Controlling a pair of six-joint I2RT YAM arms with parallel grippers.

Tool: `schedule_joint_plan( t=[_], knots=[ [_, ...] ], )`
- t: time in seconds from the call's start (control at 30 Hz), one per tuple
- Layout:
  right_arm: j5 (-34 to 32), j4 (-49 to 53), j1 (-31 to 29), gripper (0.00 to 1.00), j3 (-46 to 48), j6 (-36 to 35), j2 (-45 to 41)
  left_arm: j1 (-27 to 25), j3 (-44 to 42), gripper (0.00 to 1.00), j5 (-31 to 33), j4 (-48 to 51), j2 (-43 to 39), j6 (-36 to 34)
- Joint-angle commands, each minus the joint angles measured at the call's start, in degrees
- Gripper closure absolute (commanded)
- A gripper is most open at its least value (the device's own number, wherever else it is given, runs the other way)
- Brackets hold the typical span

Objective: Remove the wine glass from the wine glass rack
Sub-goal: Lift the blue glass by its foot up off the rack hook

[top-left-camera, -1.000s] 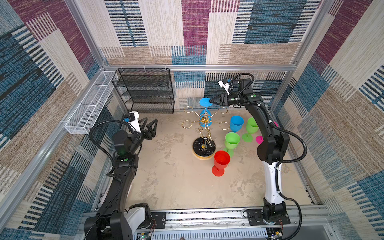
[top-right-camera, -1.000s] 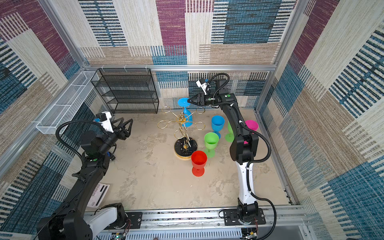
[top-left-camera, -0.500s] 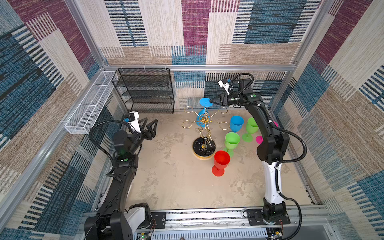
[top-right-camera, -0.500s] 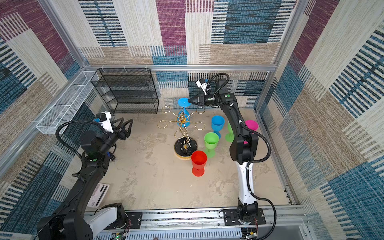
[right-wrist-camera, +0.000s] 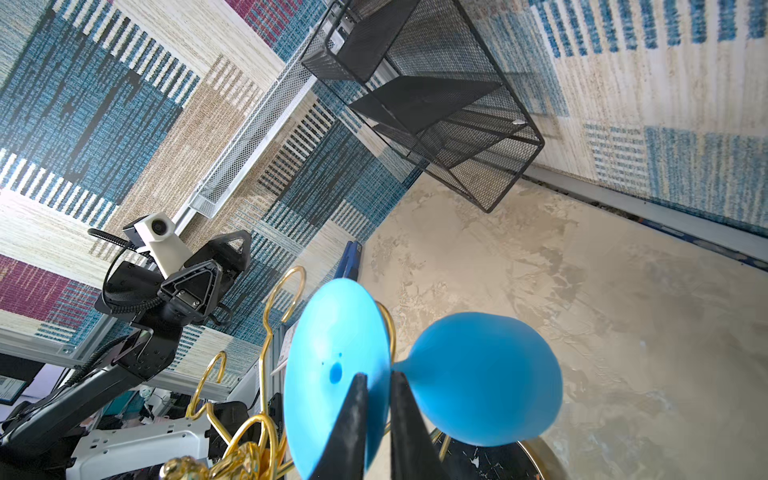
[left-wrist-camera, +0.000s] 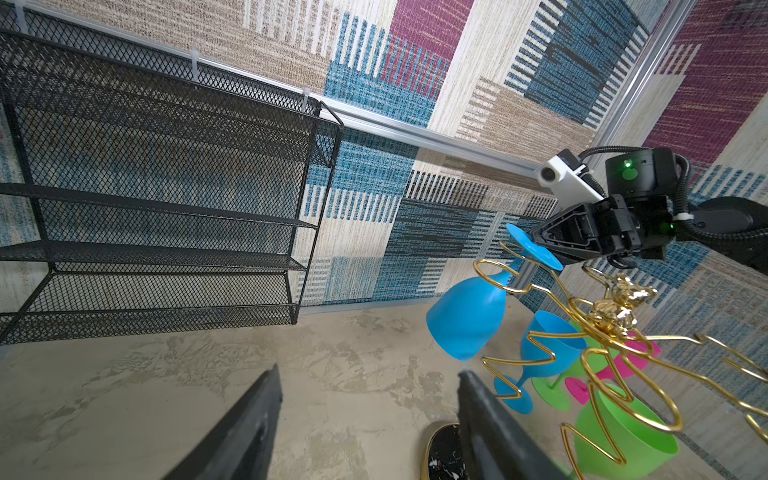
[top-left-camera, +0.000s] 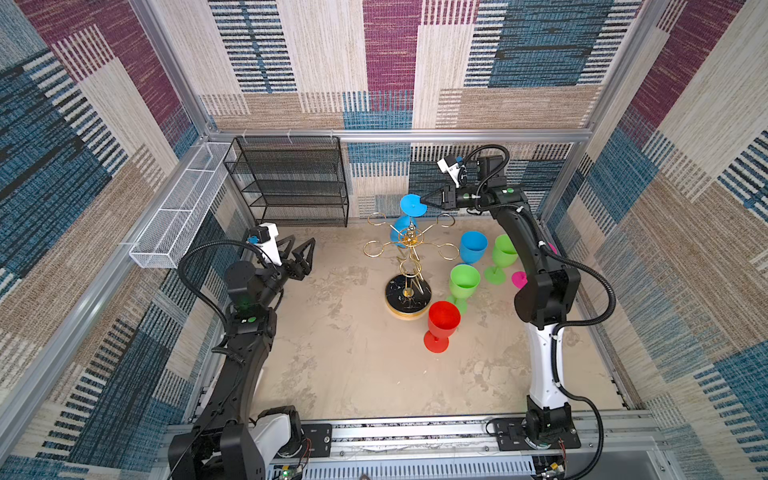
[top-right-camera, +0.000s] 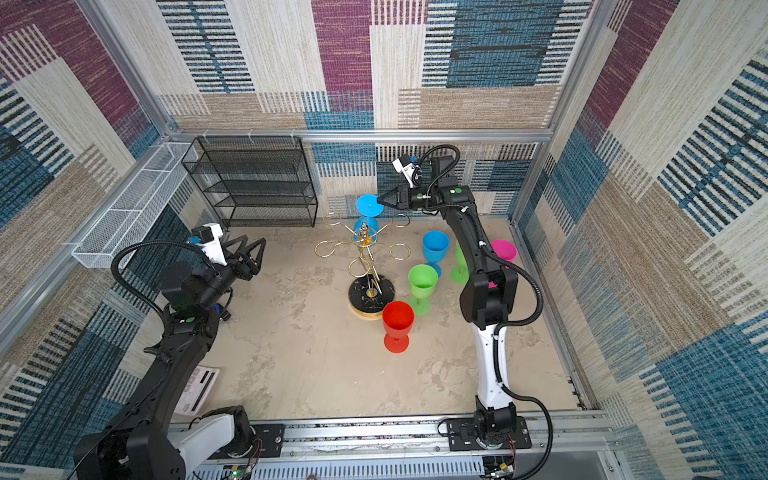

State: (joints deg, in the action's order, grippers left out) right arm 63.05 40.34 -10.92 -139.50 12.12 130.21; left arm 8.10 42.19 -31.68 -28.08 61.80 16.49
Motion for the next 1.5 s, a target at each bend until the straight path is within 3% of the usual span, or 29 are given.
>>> schedule_joint_plan(
  t=[0.0,0.3,0.83,1.47],
  knots=[
    [0.79,-1.40,-0.07,0.90,-0.77,1.23,-0.66,-0.02,-0.05,0.31,-0.31,-2.95,-0.29,-0.03],
    [1.55,-1.97,-0.07,1.00,-1.04,2.79,-0.84,-0.01,-0.18,0.31,-0.31,-3.03,-0.22,-0.05],
    [4.60,-8.82,-0.07,1.00,0.63,11.04,-3.74,-0.01,-0.23,0.31,-0.53,-3.21,-0.36,0.09],
    [5.53,-8.54,-0.51,1.00,4.69,13.00,-5.85,-0.03,-0.27,0.31,-0.57,-3.49,-0.69,0.27]
  ],
)
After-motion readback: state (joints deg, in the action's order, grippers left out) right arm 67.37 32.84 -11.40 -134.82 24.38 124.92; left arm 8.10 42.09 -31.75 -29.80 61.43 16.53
